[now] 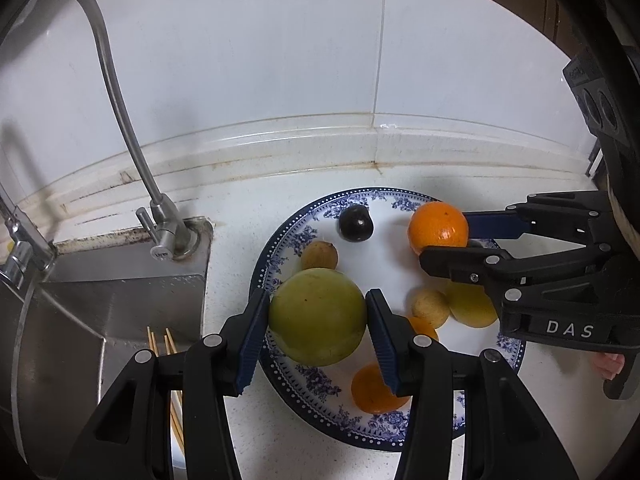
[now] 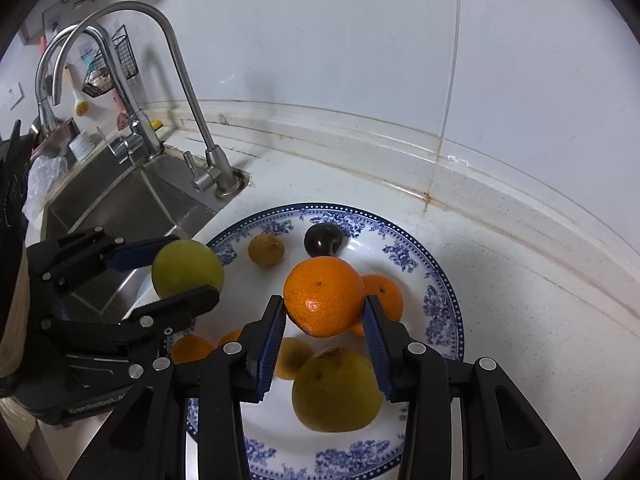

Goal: Organize fruits

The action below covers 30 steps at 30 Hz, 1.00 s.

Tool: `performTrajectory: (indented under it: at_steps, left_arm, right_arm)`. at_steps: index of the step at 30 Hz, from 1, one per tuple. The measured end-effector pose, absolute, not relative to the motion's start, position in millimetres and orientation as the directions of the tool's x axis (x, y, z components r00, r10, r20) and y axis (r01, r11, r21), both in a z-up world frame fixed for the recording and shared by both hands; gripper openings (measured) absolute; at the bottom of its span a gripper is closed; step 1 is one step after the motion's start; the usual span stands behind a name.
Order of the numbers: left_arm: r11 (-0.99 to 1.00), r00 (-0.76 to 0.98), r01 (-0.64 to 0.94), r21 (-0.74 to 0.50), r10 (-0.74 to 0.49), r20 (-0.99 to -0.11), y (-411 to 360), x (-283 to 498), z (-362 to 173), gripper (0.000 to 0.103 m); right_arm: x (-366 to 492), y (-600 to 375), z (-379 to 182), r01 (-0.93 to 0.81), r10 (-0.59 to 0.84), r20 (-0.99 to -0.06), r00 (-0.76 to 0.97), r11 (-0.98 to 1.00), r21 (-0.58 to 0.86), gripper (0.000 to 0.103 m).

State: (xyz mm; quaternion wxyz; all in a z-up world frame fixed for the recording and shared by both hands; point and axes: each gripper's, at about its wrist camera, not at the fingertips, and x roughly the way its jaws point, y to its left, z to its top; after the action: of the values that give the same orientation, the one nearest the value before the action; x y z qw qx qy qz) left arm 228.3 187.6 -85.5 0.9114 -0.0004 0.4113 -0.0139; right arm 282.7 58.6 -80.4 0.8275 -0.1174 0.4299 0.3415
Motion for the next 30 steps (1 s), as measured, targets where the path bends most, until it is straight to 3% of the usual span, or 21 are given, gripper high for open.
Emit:
performTrajectory:
  at_steps: [3, 15, 17, 22, 26, 30]
  left_arm:
    - [1.000, 0.682, 0.014, 0.009, -0.003, -0.731, 187.2, 226.0, -82.4, 0.061]
    - [0.994, 0.716, -0.057, 0.092, 0.105, -0.690, 173.3, 191.9, -45.2, 0.062]
    - [0.996, 0.726, -0.065, 0.065, 0.092, -0.681, 169.7, 181.8, -36.4, 0.063]
    - [0.996, 0.765, -0.087, 0.037, 0.090, -0.638, 157.2, 156.0, -18.0, 0.071]
    - [0.995, 0.797, -0.095, 0.027, 0.092, -0.597, 146.9, 133.9, -5.9, 0.084]
    - [0.994, 0.825, -0.100, 0.040, 0.105, -0.555, 136.1, 110.6, 3.3, 0.092]
  right_arm:
    - [283.2, 55.9, -79.2, -0.655, 0.465, -0.784, 0.411, 0.749, 0.101, 0.051]
    - [256.3, 21.1, -50.8, -0.582, 0.422, -0.727, 0.542, 0.813, 0.039, 0.054]
    - [248.6, 13.6, -46.1, -0.566, 0.419, -0.718, 0.555, 0.823, 0.044, 0.059]
    - [216.0, -12.2, -28.3, -0.502, 0.398, -0.674, 0.622, 0.863, 0.046, 0.062]
    - [192.2, -31.6, -15.5, -0.444, 0.375, -0.644, 0.667, 0.894, 0.060, 0.075]
    - [165.7, -50.4, -5.7, -0.381, 0.328, -0.613, 0.719, 0.923, 0.048, 0.080]
